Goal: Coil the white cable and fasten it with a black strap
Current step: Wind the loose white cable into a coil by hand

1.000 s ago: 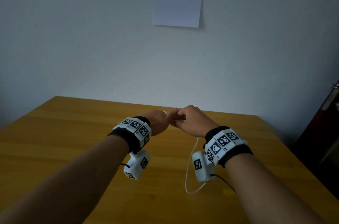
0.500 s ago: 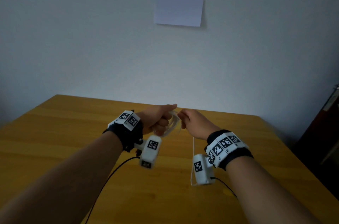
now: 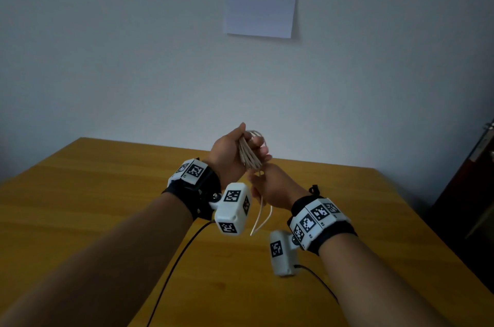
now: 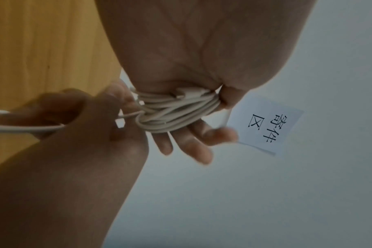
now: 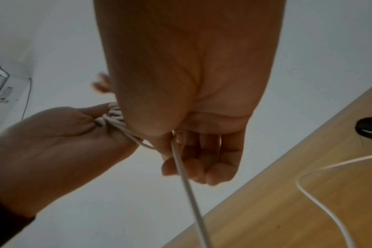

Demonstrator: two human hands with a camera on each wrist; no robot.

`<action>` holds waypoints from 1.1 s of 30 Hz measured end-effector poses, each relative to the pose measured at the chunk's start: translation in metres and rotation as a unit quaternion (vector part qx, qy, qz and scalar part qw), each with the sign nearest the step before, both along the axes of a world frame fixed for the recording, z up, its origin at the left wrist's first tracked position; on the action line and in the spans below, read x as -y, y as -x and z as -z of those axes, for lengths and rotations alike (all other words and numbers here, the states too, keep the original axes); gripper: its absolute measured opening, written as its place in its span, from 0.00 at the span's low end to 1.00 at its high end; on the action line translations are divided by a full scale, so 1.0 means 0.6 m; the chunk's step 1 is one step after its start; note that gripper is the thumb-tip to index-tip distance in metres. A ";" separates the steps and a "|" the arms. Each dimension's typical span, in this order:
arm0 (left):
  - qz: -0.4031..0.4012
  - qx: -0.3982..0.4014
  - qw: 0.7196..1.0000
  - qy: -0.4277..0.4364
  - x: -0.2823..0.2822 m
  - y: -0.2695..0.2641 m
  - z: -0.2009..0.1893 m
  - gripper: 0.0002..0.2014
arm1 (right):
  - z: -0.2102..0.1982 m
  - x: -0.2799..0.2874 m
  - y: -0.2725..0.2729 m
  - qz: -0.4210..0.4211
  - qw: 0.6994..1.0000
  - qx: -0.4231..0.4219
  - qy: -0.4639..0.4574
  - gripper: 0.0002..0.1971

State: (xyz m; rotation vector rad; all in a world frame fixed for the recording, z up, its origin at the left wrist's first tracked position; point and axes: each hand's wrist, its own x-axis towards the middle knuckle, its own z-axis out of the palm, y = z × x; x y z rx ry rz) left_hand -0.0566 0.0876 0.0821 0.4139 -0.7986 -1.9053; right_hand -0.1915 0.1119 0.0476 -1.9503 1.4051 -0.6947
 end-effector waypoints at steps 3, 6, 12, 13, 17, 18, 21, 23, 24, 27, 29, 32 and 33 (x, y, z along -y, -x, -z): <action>-0.037 0.021 0.999 0.013 -0.006 0.001 -0.010 0.14 | 0.000 -0.010 -0.006 -0.010 1.000 -0.008 -0.027 0.08; -0.048 0.098 0.993 0.036 -0.012 -0.006 -0.015 0.19 | 0.002 -0.013 -0.006 -0.003 0.998 -0.014 -0.062 0.10; -0.132 0.290 0.934 0.163 0.007 -0.013 0.003 0.32 | -0.003 -0.019 -0.004 -0.024 0.997 -0.021 -0.067 0.13; -0.156 0.308 0.919 0.190 0.010 -0.012 0.007 0.32 | -0.003 -0.019 -0.004 -0.025 0.997 -0.025 -0.066 0.15; -0.182 0.465 0.816 0.292 0.014 -0.010 0.030 0.31 | -0.009 -0.023 -0.005 -0.032 0.997 -0.030 -0.062 0.14; -0.183 0.504 0.781 0.321 0.015 -0.011 0.038 0.34 | -0.011 -0.024 -0.004 -0.035 0.997 -0.030 -0.059 0.13; -0.183 0.583 0.686 0.395 0.014 -0.018 0.052 0.34 | -0.016 -0.021 -0.001 -0.033 0.997 -0.048 -0.041 0.12; -0.161 0.637 0.625 0.421 0.015 -0.019 0.055 0.35 | -0.019 -0.019 0.002 -0.026 0.997 -0.069 -0.025 0.12; -0.157 0.655 0.605 0.425 0.012 -0.019 0.053 0.37 | -0.020 -0.020 0.003 -0.023 0.996 -0.078 -0.021 0.11; -0.153 0.697 0.558 0.424 0.005 -0.020 0.050 0.48 | -0.026 -0.023 0.009 -0.018 0.995 -0.097 -0.008 0.05; -0.160 0.732 0.512 0.421 0.004 -0.025 0.052 0.48 | -0.030 -0.025 0.014 -0.013 0.994 -0.108 0.008 0.05; -0.171 0.753 0.464 0.434 0.002 -0.028 0.055 0.43 | -0.034 -0.025 0.022 -0.005 0.993 -0.119 0.024 0.08; -0.164 0.757 0.461 0.434 0.001 -0.028 0.055 0.43 | -0.036 -0.024 0.025 -0.001 0.992 -0.124 0.030 0.11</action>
